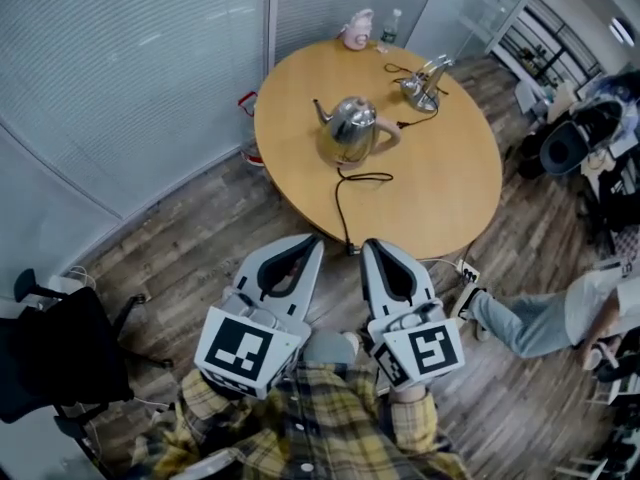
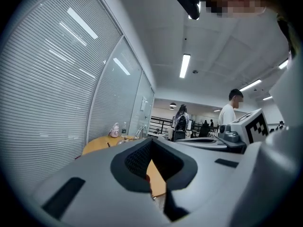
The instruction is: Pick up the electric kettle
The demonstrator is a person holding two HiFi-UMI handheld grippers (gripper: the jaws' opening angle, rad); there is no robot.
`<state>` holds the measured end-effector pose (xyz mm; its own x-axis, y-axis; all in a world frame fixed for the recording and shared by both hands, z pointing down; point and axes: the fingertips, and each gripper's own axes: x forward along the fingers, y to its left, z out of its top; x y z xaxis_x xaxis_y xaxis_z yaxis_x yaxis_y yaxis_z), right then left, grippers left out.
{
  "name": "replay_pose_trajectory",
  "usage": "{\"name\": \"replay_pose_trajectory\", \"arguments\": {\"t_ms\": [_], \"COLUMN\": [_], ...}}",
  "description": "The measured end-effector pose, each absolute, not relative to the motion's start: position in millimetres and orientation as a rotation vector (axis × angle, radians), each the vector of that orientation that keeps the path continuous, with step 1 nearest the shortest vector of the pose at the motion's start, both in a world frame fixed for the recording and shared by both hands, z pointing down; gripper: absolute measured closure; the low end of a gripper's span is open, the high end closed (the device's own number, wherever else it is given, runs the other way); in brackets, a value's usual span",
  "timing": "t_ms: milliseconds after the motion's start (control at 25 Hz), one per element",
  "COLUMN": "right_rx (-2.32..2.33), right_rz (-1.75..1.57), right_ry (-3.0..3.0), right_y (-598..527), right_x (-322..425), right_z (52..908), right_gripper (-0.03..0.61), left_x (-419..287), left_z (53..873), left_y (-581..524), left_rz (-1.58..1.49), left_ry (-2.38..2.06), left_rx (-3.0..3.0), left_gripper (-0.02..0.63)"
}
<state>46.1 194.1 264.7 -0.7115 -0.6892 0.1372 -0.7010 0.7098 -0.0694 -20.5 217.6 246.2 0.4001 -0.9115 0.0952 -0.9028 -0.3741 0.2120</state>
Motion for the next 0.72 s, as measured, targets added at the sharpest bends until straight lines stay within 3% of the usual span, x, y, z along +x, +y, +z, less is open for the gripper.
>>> {"name": "replay_pose_trajectory", "arguments": {"t_ms": [720], "right_rx": [1.16], "right_rz": [0.181], "right_ry": [-2.797], "right_y": [81], "right_x": [23], "right_z": [276], "right_gripper": [0.548], "left_x": [-49], "left_z": [260], "left_y": [109], "left_rz": [-0.035], "left_ry": [-1.61], "left_rx": [2.418], "left_gripper": [0.612]}}
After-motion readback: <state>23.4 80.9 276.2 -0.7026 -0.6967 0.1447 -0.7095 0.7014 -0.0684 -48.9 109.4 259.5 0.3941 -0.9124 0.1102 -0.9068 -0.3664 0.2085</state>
